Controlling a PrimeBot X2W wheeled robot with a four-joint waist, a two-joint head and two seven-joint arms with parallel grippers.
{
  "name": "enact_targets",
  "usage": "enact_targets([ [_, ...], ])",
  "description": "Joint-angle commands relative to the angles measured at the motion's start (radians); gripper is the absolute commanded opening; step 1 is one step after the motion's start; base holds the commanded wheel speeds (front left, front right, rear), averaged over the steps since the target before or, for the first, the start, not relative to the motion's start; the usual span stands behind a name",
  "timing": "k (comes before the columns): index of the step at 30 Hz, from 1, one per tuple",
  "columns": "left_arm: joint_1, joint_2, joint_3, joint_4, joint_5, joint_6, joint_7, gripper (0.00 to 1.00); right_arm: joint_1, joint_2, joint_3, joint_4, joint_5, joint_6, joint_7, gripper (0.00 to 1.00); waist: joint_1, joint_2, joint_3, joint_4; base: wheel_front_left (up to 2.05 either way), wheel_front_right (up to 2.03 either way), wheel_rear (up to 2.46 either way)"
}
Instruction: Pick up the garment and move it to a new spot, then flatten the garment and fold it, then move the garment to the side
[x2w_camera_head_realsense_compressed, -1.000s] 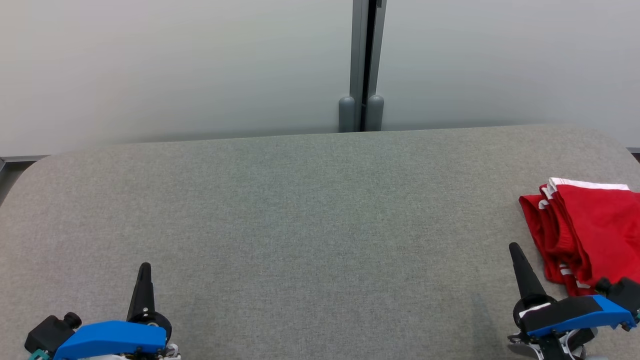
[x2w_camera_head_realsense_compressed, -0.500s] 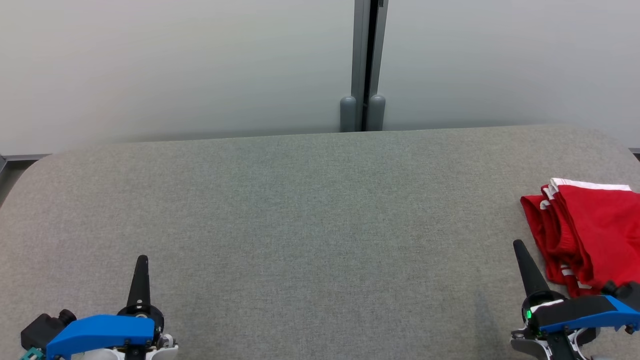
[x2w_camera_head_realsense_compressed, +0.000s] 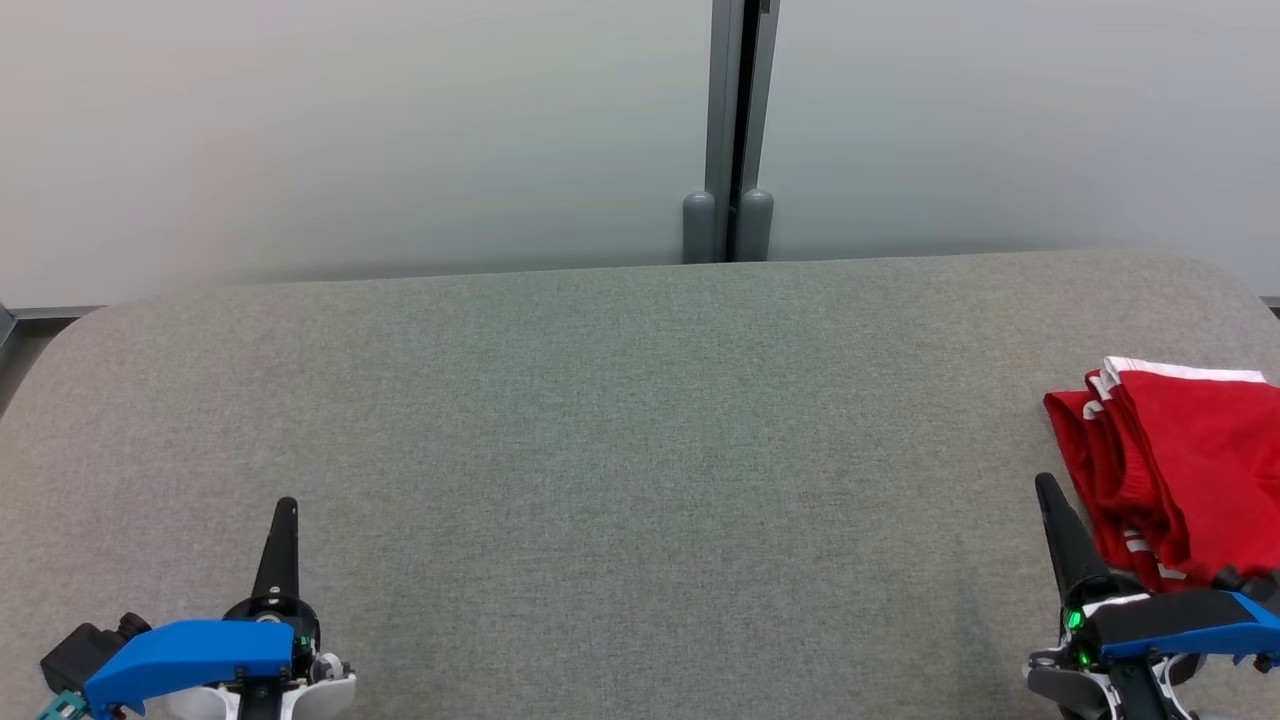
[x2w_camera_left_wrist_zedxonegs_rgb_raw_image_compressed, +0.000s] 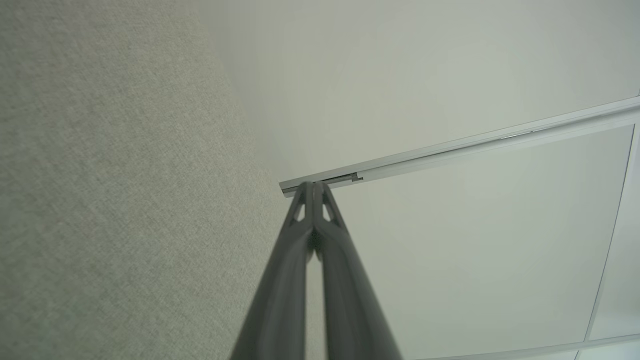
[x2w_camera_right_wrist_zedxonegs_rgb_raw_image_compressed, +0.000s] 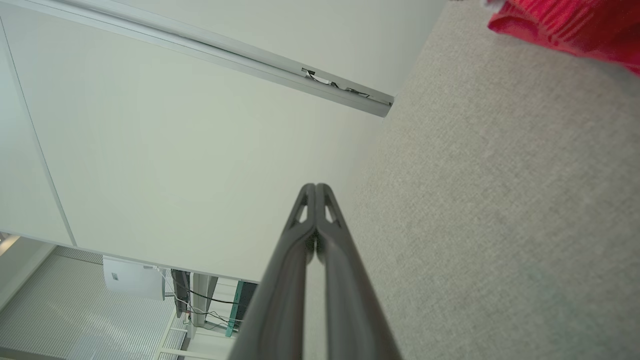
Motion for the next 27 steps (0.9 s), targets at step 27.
enact_targets([
  [27, -0.044, -0.013, 0.043, -0.020, -0.187, -0.012, 0.060, 0.00, -0.020, 0.000, -0.020, -0.014, 0.226, 0.001, 0.029, 0.00, 0.0000, 0.0000, 0.002, 0.006, 0.00, 0.00, 0.00],
])
